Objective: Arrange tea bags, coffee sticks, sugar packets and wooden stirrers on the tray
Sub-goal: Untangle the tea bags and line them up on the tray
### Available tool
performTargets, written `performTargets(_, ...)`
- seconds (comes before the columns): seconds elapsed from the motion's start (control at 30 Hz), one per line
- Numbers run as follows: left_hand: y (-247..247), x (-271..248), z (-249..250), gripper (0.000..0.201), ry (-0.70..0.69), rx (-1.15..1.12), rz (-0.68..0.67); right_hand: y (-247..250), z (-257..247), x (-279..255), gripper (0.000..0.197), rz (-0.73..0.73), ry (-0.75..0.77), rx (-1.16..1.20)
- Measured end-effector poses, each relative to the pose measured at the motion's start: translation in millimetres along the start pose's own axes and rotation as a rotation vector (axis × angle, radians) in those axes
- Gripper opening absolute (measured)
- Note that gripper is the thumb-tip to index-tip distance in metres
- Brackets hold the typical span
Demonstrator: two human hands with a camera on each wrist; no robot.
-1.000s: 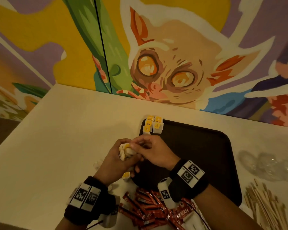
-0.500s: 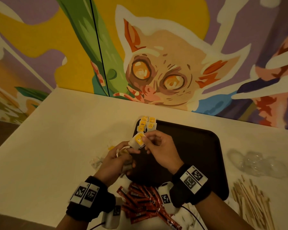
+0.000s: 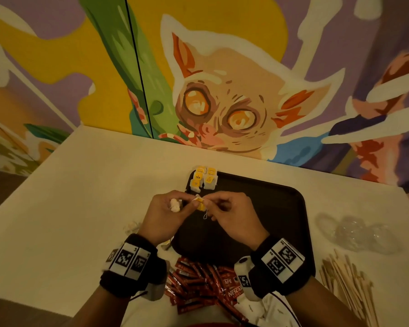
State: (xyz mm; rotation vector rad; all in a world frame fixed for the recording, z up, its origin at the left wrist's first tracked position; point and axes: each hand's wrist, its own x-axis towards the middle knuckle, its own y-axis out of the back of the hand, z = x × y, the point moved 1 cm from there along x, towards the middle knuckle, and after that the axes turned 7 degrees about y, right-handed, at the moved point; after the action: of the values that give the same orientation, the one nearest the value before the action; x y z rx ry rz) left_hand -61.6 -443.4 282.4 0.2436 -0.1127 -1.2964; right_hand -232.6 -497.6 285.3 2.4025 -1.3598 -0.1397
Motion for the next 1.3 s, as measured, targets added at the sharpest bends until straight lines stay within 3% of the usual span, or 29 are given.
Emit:
performTargets(0.07,-0.9,2.7,-2.9,0.007,-0.065,0.093,0.016,2.7,2.0,-1.1,0.016,0.015,-0.03,0.011)
performTargets(0.33,-2.9,5.8,-12.6,0.008,-0.095,0.265,0.129,6.5,5.8,-3.7,0.011,0.054,-0.16,0.168)
performTargets(0.63,0.7,7.3,-7.8,0.011,-0.284,0.351,0.169,11.1,7.2,-2.6,0.012,-0.003,-0.175,0.091)
performTargets(0.9,5.4,10.8,-7.1,0.01,-0.257,0.325,0.101,17.4,-3.3,0.2,0.022,-0.165,-0.158,-0.255)
performTargets(1.03,3.5,12.8,-13.4,0.012,-0.321,0.406,0.088,22.4,-13.3,2.1,0.019,-0.267,-0.128,-0.379)
performTargets(1.2,4.1,12.1,-17.6,0.009,-0.323,0.444,0.057,31.0,-22.3,0.6,0.013,-0.124,0.04,-0.461)
performTargets(1.3,3.1,9.4,-15.3,0.012,-0.248,0.352,-0.029,32.3,-23.9,2.5,0.012,-0.011,0.148,-0.42)
